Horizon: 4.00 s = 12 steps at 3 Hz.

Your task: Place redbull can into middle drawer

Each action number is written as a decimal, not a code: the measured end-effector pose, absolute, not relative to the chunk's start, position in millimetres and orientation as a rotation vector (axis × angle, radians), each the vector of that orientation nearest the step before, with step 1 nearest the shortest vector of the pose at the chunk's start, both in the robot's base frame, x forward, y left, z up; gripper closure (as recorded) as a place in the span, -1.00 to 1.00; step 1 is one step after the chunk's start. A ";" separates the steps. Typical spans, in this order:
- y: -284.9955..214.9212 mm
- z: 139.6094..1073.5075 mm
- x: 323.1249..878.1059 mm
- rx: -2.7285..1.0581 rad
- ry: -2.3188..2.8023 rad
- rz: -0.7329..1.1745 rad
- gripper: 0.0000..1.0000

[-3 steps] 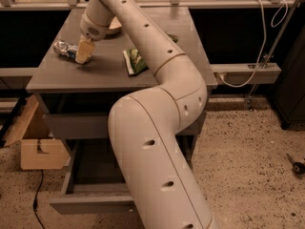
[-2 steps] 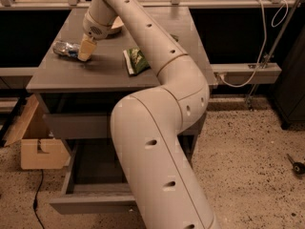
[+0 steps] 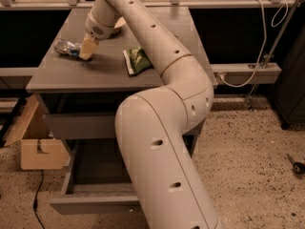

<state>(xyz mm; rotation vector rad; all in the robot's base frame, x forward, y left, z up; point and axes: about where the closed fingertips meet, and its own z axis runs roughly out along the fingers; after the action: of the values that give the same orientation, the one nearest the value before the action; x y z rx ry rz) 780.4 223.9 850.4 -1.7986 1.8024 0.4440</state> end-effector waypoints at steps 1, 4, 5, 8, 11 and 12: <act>208.7 856.3 784.1 -1.737 1.832 0.432 1.00; 178.9 906.2 730.9 -1.689 1.504 0.436 1.00; 178.9 906.2 730.8 -1.689 1.504 0.436 1.00; 155.7 923.0 590.4 -1.657 1.405 0.442 1.00; 117.1 832.8 523.6 -1.485 1.498 0.545 1.00; 108.6 806.1 513.8 -1.511 1.486 0.598 1.00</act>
Offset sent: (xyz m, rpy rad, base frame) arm -0.0354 -0.0639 0.0472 0.1651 -0.1375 -0.1189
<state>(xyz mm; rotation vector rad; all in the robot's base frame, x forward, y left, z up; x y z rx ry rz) 513.8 108.6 806.1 -1.5114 1.4858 0.5983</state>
